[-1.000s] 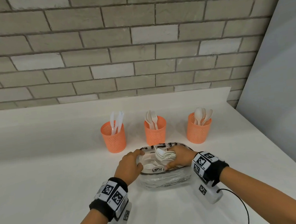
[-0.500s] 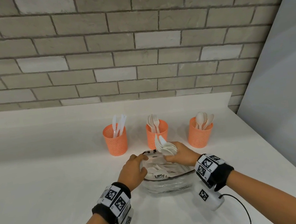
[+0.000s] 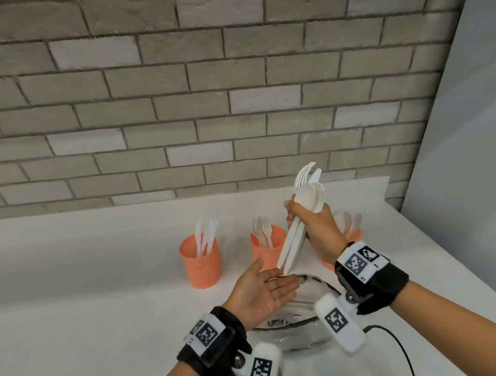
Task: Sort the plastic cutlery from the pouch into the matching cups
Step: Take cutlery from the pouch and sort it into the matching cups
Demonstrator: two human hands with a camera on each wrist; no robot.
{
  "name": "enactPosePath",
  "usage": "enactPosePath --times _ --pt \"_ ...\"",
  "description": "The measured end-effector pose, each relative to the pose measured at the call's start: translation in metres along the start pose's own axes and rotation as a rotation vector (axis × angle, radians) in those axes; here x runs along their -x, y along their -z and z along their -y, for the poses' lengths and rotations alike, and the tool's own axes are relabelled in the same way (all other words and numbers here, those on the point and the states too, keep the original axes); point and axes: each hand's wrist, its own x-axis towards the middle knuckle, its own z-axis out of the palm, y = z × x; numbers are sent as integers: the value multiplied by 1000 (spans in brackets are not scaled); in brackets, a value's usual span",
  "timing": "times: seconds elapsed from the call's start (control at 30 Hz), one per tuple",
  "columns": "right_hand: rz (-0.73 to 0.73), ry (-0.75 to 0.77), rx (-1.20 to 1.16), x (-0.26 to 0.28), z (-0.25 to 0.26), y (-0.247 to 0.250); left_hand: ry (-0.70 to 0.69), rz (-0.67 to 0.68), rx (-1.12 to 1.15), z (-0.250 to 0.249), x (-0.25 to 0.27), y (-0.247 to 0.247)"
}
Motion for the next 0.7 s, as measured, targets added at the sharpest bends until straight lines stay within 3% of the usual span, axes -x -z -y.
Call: enactPosePath --times 0.13,0.27,0.57,0.7 --pt "1 76 53 17 -9 -13 47 24 208 7 -8 -3" --pt "-70 104 99 32 -34 -29 -28 47 283 3 -1 -17" --pt "-137 10 87 30 -76 -35 46 -14 -111 11 -2 -5" --pt "-66 -58 82 24 -73 -31 -34 -54 -449 6 0 5"
